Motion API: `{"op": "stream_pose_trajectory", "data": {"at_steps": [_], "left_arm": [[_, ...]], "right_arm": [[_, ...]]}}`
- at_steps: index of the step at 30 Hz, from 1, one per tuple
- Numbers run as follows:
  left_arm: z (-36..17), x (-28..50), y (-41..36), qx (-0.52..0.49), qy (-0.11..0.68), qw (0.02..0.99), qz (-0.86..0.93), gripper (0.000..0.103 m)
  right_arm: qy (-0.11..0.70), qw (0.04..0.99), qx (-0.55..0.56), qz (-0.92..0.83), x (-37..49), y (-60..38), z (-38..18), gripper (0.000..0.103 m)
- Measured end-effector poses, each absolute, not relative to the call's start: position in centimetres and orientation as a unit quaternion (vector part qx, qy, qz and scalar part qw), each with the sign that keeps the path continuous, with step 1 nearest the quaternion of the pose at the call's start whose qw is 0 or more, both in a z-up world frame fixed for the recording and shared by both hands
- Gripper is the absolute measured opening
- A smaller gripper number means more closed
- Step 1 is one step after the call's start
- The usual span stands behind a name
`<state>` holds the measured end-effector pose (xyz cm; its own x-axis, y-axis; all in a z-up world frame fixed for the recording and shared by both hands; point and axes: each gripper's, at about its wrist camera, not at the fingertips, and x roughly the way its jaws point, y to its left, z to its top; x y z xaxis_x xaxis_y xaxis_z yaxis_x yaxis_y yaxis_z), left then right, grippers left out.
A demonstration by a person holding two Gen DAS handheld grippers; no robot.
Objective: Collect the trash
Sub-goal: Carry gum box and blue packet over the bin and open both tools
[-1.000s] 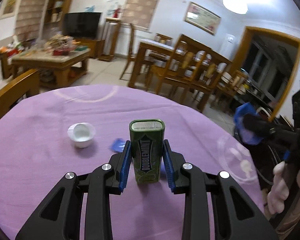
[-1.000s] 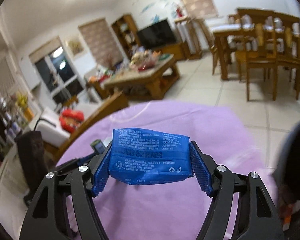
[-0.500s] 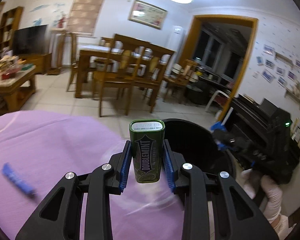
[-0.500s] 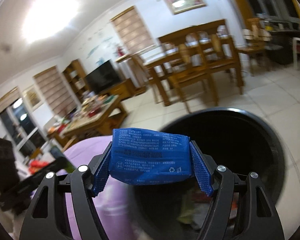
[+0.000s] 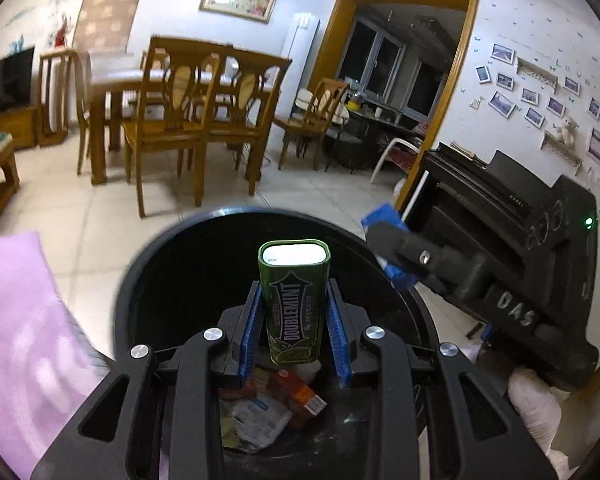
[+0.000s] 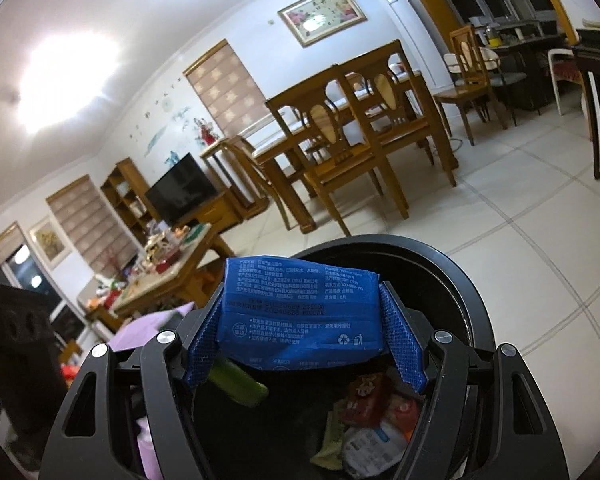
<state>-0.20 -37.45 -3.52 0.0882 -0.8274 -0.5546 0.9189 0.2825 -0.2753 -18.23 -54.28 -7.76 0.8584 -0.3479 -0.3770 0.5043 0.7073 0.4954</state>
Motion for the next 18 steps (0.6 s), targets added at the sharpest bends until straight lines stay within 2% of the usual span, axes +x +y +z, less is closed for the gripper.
{"op": "stream_pose_trajectory", "data": {"at_steps": [3, 18], "left_arm": [[-4.3, -0.2, -38.1, 0.082, 0.342, 0.728, -0.588, 0.031], [-4.0, -1.2, -38.1, 0.085, 0.345, 0.73, -0.584, 0.031]], "right_arm": [[0.128, 0.915, 0.307, -0.227, -17.8, -54.3, -7.7, 0.072], [0.125, 0.91, 0.333, -0.21, -16.1, -54.0, -8.2, 0.073]]}}
